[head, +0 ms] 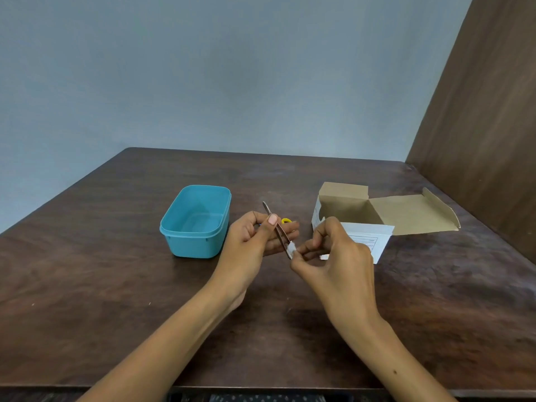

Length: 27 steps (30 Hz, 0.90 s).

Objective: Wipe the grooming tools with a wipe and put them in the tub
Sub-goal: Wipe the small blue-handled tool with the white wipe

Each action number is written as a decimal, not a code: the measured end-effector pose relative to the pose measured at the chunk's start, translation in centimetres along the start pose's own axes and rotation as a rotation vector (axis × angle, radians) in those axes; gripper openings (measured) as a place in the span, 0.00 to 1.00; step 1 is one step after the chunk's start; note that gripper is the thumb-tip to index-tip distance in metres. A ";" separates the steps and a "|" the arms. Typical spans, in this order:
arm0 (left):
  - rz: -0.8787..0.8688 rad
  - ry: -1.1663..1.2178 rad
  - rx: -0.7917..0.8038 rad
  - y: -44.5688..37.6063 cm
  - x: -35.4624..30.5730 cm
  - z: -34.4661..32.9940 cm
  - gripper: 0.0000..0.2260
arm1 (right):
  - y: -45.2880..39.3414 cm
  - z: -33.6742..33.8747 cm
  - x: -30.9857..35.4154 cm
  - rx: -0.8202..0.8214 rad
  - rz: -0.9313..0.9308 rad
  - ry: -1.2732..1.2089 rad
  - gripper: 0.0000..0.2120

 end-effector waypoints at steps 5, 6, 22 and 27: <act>-0.003 -0.015 0.001 0.0 -0.3 0.3 0.07 | -0.3 -0.4 0.2 0.013 -0.003 -0.033 0.22; -0.004 -0.016 -0.004 0.0 -0.3 0.3 0.07 | -0.2 -0.4 0.2 0.019 -0.001 -0.032 0.22; 0.062 -0.083 0.080 0.2 -0.4 0.3 0.09 | -2.4 1.2 1.2 -0.039 0.162 -0.205 0.06; 0.027 -0.104 0.090 0.2 -0.7 0.4 0.09 | -3.1 0.2 1.6 -0.044 0.226 -0.107 0.04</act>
Point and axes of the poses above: each hand's wrist, its own y-axis away from the middle knuckle, its own z-axis out of the back of the hand, x = y × z, the point moved 3 cm from there along -y, towards the middle knuckle, and after that the axes turned 9 degrees about -z, right-handed, at the moved point
